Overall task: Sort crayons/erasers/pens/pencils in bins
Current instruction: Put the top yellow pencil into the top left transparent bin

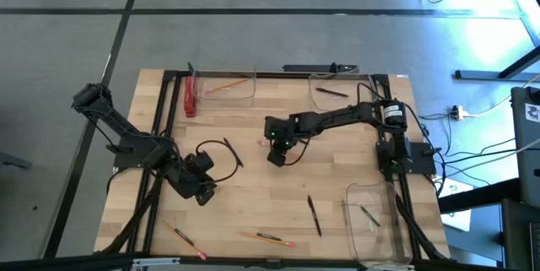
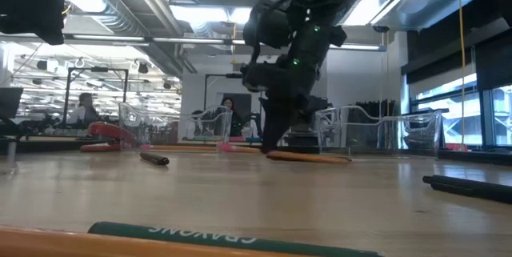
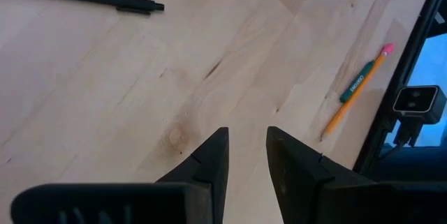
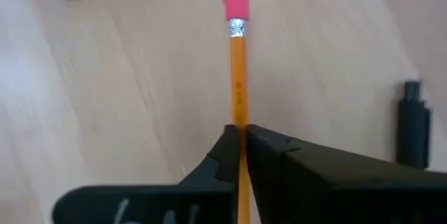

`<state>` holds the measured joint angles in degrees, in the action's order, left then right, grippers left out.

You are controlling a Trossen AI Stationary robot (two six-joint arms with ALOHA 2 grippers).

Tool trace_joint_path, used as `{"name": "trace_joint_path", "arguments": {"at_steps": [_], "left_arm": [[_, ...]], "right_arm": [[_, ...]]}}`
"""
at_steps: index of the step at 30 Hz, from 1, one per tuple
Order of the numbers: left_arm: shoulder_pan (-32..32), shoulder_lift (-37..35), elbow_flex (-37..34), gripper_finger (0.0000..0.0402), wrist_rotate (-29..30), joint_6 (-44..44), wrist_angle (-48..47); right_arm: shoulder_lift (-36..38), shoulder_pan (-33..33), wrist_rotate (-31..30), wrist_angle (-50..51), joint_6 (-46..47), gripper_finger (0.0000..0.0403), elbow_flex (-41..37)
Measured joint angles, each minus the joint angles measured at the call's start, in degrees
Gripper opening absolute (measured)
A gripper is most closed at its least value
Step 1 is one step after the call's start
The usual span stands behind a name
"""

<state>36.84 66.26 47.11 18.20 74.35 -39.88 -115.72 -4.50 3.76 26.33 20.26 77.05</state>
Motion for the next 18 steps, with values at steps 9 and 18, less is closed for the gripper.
{"name": "trace_joint_path", "arguments": {"at_steps": [9, 18], "left_arm": [[0.0, 0.0, 0.0, 0.0090, 0.0, -0.1, 0.0], [0.0, 0.0, 0.0, 0.0090, 1.5, -0.1, -0.1]], "right_arm": [[0.0, -0.1, -0.5, 0.2, -0.6, 0.0002, 3.6], [0.3, -0.8, -0.6, 4.3, -1.1, 0.0009, 4.4]]}}
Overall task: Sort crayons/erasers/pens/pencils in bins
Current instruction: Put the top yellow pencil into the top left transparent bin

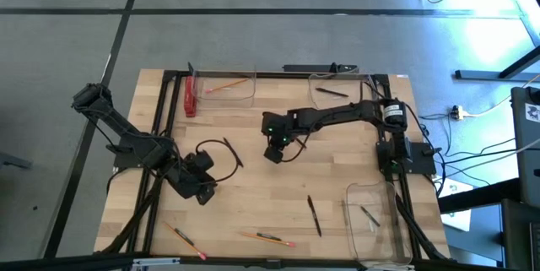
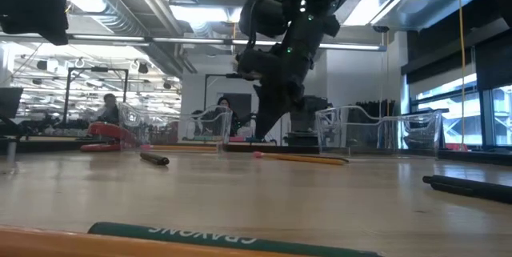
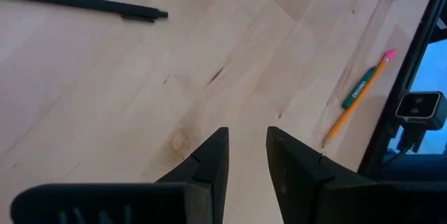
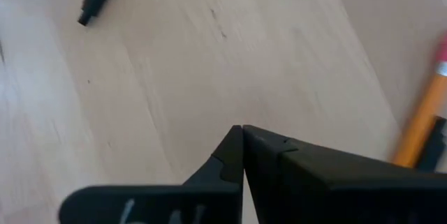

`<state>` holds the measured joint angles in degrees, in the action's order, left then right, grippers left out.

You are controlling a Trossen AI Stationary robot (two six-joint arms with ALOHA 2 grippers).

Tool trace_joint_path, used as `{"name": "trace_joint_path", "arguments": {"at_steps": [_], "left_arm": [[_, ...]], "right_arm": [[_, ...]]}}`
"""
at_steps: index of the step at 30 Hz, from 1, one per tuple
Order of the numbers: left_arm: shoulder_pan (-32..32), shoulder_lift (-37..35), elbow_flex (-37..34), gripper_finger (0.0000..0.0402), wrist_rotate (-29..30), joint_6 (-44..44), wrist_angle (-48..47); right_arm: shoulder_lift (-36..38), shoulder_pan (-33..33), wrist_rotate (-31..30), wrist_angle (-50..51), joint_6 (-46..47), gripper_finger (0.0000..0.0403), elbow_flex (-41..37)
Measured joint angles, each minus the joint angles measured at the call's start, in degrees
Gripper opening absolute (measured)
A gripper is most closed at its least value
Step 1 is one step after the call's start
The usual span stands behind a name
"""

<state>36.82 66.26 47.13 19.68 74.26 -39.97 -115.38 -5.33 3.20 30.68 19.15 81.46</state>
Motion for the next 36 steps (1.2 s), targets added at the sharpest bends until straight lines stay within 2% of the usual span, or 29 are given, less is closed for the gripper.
{"name": "trace_joint_path", "arguments": {"at_steps": [5, 8, 13, 20, 24, 32, 36], "left_arm": [[-0.8, 0.0, 0.0, 0.0090, 3.9, -2.7, 1.0], [-2.8, 0.0, 0.0, 0.0090, 4.8, -7.7, 2.5], [-8.5, 0.0, 0.0, 0.0090, 5.0, -19.2, 3.4], [-19.7, 0.0, 0.0, 0.0090, 4.2, -40.5, 4.0], [-27.0, 0.0, 0.0, 0.0090, -1.2, -53.6, 6.6], [-41.0, 0.9, 0.0, 0.0090, -15.2, -81.2, 18.4], [-47.5, 3.3, 0.0, 0.0090, -22.7, -89.6, 22.6]], "right_arm": [[0.1, -1.3, -0.1, 8.7, -2.2, 0.0009, 5.4], [0.1, -1.7, -0.1, 13.0, -4.7, 0.0010, 9.2], [0.2, -1.6, -0.6, 21.1, -6.6, 0.0010, 15.3], [3.7, -1.6, -0.9, 29.5, -7.4, 0.0007, 20.7], [8.2, -1.4, -3.0, 31.6, -5.2, 0.0004, 21.1], [17.8, -0.1, -9.6, 34.0, 0.1, 0.0014, 21.1], [21.3, 0.8, -11.3, 34.2, 2.8, 0.0015, 21.1]]}}
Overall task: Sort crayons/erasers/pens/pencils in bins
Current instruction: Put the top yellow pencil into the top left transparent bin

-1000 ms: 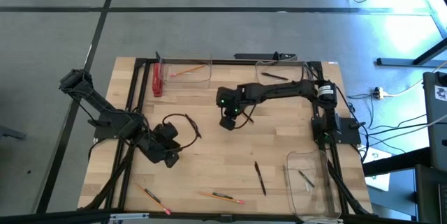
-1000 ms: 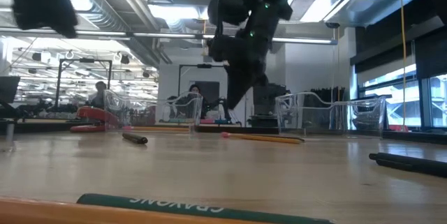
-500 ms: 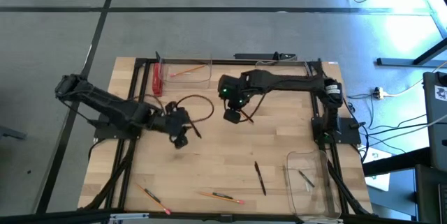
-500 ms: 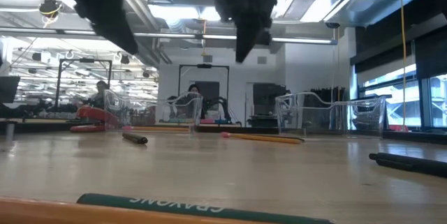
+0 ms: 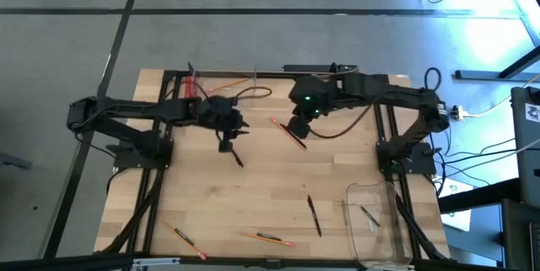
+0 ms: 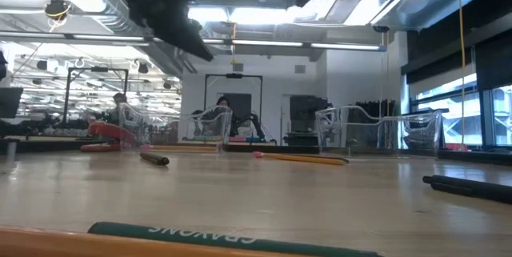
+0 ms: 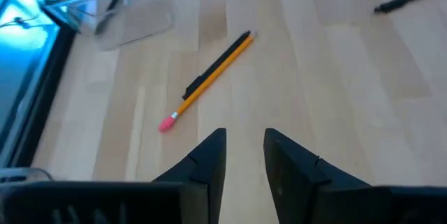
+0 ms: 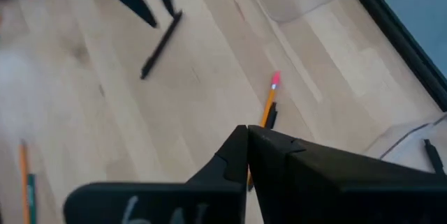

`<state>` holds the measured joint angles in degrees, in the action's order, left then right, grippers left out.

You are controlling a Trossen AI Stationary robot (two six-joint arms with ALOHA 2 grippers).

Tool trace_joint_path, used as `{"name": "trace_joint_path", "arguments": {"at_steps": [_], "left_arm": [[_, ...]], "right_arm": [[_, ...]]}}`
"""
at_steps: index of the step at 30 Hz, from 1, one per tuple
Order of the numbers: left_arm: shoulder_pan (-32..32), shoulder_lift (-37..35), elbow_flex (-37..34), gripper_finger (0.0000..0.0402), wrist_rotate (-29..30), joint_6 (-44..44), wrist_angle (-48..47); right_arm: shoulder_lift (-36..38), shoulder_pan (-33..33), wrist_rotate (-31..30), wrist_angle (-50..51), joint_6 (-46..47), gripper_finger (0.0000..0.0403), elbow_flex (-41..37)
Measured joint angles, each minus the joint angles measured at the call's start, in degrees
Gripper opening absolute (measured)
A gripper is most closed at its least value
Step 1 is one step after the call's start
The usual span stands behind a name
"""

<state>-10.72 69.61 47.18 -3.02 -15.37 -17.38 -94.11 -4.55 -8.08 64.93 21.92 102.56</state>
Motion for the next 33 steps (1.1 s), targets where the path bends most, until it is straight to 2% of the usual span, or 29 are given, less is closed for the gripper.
{"name": "trace_joint_path", "arguments": {"at_steps": [8, 16, 19, 25, 33], "left_arm": [[-9.0, 10.7, 0.0, 0.0090, -11.4, -8.8, 11.0], [-13.2, 20.9, 0.0, 0.0090, -13.1, -10.7, 19.9], [-13.7, 22.7, 0.0, 0.0090, -13.1, -10.1, 21.0], [-12.4, 21.1, -0.1, 0.0090, -13.2, -5.7, 18.1], [-7.1, 9.1, -0.1, 0.0090, -11.5, 0.2, 3.3]], "right_arm": [[4.8, 2.1, -0.5, 0.1, 2.1, 0.0015, 0.0], [6.3, 2.6, -0.6, 0.3, 6.5, 0.0016, 0.0], [6.3, 2.6, -2.6, 0.3, 6.4, 0.0016, 0.0], [6.3, 2.6, -2.9, 0.4, 6.0, 0.0016, 0.0], [6.3, 2.6, -2.9, 0.7, 2.7, 0.0016, 0.0]]}}
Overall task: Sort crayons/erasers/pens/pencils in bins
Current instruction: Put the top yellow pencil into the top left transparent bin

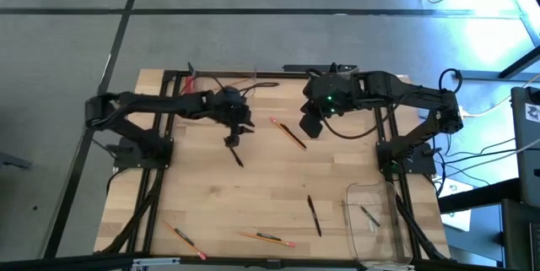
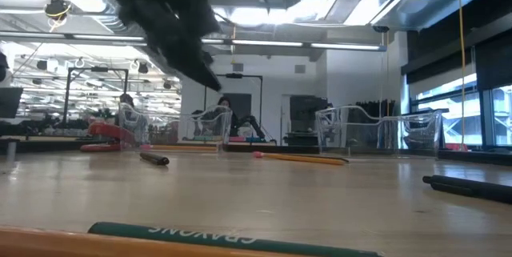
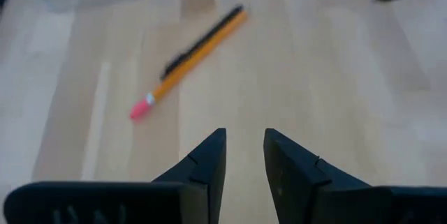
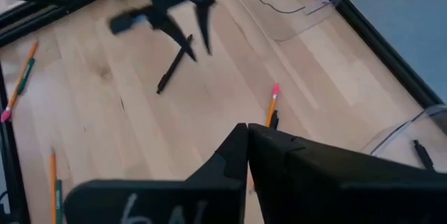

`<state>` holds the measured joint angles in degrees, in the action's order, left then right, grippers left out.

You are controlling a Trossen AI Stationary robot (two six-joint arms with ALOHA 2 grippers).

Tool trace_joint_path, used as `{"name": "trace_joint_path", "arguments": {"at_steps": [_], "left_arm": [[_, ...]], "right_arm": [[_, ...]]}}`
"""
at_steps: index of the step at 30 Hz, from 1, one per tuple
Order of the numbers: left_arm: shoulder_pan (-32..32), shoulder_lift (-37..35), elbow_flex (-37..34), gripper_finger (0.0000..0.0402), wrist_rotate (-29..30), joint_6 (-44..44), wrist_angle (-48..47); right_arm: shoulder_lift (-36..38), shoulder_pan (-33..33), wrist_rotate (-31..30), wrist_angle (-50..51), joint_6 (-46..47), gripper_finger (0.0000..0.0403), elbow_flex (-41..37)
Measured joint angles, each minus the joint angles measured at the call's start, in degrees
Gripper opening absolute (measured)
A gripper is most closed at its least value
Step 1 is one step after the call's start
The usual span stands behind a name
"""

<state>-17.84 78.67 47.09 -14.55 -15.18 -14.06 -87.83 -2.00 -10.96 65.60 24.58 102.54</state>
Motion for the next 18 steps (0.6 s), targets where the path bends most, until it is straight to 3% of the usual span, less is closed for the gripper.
{"name": "trace_joint_path", "arguments": {"at_steps": [5, 9, 13, 18], "left_arm": [[5.0, -7.9, 0.0, 0.0090, 7.3, 5.5, -11.2], [8.9, -11.8, 0.0, 0.0090, 8.5, 8.4, -14.3], [13.3, -14.3, 0.0, 0.0090, 10.3, 11.1, -14.8], [14.6, -13.5, 0.0, 0.0090, 15.3, 5.5, -6.9]], "right_arm": [[0.0, 0.0, 0.0, 0.2, -2.8, 0.0016, -0.1], [0.0, 0.0, -0.1, -0.1, -3.9, 0.0016, -1.5], [0.0, 0.3, 0.0, 0.3, -3.9, 0.0016, -4.4], [0.0, 0.4, 0.8, 1.0, -4.0, 0.0016, -5.5]]}}
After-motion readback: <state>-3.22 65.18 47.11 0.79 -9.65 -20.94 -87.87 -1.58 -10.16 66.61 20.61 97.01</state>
